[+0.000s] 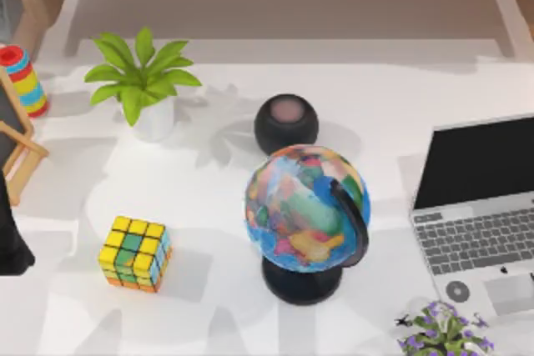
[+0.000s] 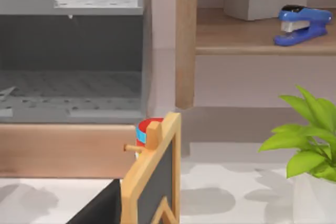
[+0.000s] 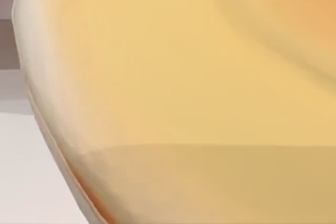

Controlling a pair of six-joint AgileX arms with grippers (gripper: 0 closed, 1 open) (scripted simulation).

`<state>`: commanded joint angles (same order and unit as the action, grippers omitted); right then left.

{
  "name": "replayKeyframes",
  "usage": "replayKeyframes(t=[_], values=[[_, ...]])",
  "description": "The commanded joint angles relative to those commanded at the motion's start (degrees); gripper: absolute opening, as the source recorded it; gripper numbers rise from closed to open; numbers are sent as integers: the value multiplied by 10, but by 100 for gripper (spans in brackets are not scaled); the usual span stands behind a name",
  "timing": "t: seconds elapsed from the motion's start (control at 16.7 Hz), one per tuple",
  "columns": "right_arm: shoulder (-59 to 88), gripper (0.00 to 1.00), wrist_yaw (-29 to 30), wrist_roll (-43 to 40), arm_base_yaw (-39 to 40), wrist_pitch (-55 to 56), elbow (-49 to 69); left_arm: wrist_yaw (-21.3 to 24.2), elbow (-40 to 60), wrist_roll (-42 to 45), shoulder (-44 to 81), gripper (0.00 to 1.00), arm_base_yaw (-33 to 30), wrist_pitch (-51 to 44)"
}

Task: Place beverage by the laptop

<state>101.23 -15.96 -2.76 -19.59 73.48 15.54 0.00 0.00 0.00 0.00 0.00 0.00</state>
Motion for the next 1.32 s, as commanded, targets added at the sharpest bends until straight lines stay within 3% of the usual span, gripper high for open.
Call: replayKeyframes(t=[0.6,1.32], values=[[-48,0,-9,-9,-10,-48,-6,0,0,0,0,100,0,0],[-402,0,-30,-51,-51,-447,-55,0,0,0,0,100,0,0]])
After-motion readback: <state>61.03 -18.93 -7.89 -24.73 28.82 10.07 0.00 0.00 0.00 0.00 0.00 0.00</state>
